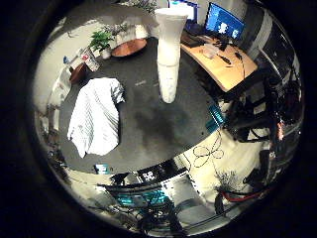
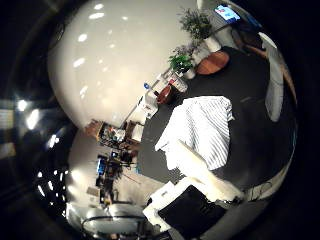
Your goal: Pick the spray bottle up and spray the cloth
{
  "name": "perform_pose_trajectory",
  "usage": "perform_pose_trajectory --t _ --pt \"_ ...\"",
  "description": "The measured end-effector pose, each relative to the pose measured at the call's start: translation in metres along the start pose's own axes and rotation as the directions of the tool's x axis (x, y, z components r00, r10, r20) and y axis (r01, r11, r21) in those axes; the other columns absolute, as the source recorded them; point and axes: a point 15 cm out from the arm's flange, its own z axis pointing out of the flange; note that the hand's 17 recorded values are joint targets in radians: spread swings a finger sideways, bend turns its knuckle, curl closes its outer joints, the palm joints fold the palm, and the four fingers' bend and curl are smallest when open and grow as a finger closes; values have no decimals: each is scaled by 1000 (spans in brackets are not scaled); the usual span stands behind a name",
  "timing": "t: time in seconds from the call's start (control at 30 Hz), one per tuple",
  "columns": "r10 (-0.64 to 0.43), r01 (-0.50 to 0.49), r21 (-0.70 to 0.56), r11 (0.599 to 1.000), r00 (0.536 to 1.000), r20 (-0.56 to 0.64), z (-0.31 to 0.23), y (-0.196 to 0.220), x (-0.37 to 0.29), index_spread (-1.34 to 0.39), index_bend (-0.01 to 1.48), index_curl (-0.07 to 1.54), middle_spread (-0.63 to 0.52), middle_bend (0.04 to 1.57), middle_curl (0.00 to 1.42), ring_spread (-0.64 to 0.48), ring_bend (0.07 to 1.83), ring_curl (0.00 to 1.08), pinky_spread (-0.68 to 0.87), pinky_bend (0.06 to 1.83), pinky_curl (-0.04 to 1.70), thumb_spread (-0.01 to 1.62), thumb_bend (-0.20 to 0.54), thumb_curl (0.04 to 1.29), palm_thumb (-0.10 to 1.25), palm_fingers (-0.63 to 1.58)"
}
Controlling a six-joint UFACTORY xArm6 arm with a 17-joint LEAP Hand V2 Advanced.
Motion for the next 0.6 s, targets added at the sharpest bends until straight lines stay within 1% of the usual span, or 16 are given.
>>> perform_pose_trajectory --t 0.6 --pt "-12 11 14 1000 1000 5 -6 -1 -4 -119 181 337 248 183 289 360 363 232 682 979 164 1029 -25 463 594 160"
